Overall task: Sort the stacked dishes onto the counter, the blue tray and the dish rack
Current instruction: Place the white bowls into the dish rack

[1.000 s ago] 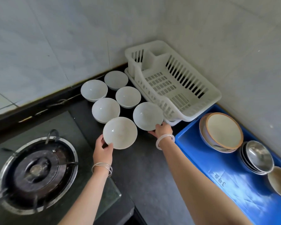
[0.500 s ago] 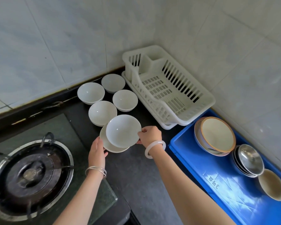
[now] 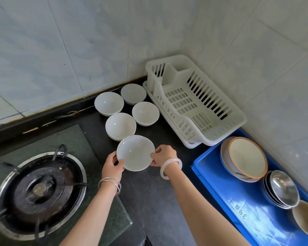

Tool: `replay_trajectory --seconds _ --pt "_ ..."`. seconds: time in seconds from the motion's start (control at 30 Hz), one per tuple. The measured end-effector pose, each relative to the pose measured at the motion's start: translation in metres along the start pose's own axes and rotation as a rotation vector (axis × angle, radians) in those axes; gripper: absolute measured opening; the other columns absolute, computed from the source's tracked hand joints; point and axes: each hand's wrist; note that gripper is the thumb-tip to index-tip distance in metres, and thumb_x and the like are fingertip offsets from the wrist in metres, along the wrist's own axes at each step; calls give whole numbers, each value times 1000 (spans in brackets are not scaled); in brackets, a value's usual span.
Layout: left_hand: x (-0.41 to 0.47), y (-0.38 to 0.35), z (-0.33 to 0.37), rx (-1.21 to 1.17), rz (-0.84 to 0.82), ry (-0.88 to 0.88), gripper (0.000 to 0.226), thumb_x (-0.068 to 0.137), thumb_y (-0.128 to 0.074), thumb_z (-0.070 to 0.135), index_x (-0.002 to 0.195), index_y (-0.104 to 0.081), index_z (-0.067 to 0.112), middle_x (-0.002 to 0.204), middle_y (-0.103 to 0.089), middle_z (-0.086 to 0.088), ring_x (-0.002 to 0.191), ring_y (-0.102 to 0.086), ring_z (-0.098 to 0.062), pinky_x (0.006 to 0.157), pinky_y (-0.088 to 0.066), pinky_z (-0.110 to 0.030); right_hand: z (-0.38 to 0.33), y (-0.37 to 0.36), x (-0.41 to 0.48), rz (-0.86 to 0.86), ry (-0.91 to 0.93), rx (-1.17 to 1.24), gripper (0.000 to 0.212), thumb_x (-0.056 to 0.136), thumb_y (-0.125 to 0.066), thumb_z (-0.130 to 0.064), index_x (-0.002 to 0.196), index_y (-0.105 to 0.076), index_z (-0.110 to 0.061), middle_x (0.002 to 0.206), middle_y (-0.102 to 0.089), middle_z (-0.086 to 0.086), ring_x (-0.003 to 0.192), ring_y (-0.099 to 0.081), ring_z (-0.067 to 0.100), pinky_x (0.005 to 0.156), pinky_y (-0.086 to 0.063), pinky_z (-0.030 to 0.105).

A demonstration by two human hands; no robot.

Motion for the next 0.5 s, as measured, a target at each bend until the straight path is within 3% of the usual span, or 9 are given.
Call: replay_trajectory --seconds 0.13,0.3,0.37,0.5 --pt "4 2 2 -22 -14 58 41 87 -50 -4 126 -50 10 130 -53 -18 117 -52 -37 91 -49 -46 6 -1 7 -21 -34 45 13 81 -63 -15 87 -53 -21 83 -63 4 67 -68 19 74 -60 33" --pt "5 1 2 -65 -13 118 40 90 -47 2 128 -48 15 133 -52 -16 117 -53 -40 93 -49 -48 17 -5 12 -227 -119 269 39 88 -58 -20 126 -50 -25 108 -65 6 83 -70 20 71 -61 35" --pt "3 0 2 -59 -10 130 42 90 -46 3 130 -47 17 133 -52 -15 114 -55 -40 92 -49 -48 20 -9 11 -289 -143 408 41 91 -54 -18 131 -49 -26 116 -64 7 87 -70 24 75 -60 39" --pt "-4 0 7 -11 4 83 38 88 -48 3 122 -53 18 126 -57 -17 104 -60 -39 84 -54 -46 25 -12 11 -245 -60 414 42 91 -53 -13 132 -51 -22 115 -66 7 91 -70 26 77 -60 43"
Point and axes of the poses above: each hand's wrist, its own x-axis towards the middle knuckle, its own y-axis out of the back of the hand, z = x × y
